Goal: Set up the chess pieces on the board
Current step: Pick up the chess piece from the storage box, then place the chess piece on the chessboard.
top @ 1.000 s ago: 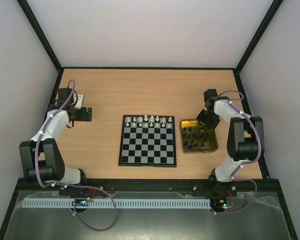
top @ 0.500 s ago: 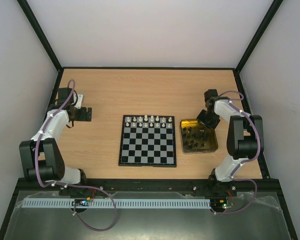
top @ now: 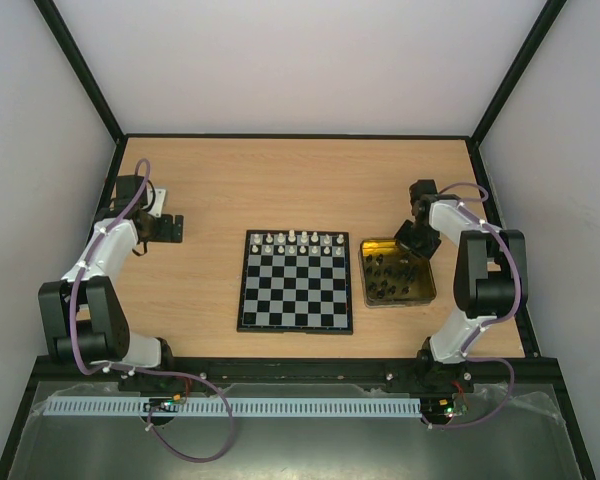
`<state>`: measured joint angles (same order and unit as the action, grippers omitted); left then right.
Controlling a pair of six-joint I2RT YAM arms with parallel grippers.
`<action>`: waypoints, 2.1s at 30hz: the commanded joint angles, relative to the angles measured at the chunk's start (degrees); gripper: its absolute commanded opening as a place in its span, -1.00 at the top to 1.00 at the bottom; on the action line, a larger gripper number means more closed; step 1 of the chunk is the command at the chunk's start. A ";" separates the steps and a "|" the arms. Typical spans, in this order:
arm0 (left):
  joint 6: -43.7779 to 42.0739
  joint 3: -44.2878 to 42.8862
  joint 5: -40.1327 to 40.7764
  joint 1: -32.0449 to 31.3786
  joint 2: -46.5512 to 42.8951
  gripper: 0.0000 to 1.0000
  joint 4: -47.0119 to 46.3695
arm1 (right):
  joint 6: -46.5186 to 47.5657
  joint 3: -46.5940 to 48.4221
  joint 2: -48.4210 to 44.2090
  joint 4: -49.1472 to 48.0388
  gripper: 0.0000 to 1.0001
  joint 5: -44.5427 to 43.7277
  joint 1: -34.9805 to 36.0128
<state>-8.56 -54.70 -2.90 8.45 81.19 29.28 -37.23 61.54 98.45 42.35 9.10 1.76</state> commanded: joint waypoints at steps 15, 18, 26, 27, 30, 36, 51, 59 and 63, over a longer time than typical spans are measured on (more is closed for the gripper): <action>-0.24 -2.16 0.22 0.42 0.85 -0.99 1.00 | 0.58 -1.11 1.57 -0.86 0.96 0.29 -0.37; -0.23 -2.17 0.17 0.40 0.96 -0.99 1.04 | 0.58 -1.17 1.47 -0.82 0.96 0.38 -0.40; -0.06 -1.88 -0.18 0.40 0.73 -0.98 1.04 | 0.58 -0.90 0.62 -0.26 0.96 0.04 -0.39; -0.06 -1.80 -0.18 0.43 0.69 -0.98 1.02 | 0.58 -0.94 0.62 -0.20 0.96 0.10 -0.36; -0.08 -1.73 -0.22 0.42 0.55 -0.99 1.02 | 0.56 -0.69 0.31 0.20 0.96 0.30 -0.36; -0.23 -1.63 -0.25 0.42 0.47 -0.99 0.95 | 0.52 2.25 -2.51 3.42 0.96 1.25 -0.37; -0.50 -1.07 -1.14 0.32 0.19 -0.99 0.79 | -0.79 9.83 -15.02 13.47 0.96 1.82 5.07; -0.66 -1.97 -0.85 0.34 2.10 -0.99 0.08 | -3.79 16.57 -15.95 19.61 0.96 -0.88 20.26; -0.47 -4.08 -0.36 0.43 5.82 -0.99 0.86 | -6.21 18.13 -15.28 20.61 0.96 -2.27 29.62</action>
<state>-8.64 -55.61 -3.53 8.45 83.37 29.43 -40.34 77.56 83.59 58.13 9.32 24.64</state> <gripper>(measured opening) 0.993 0.028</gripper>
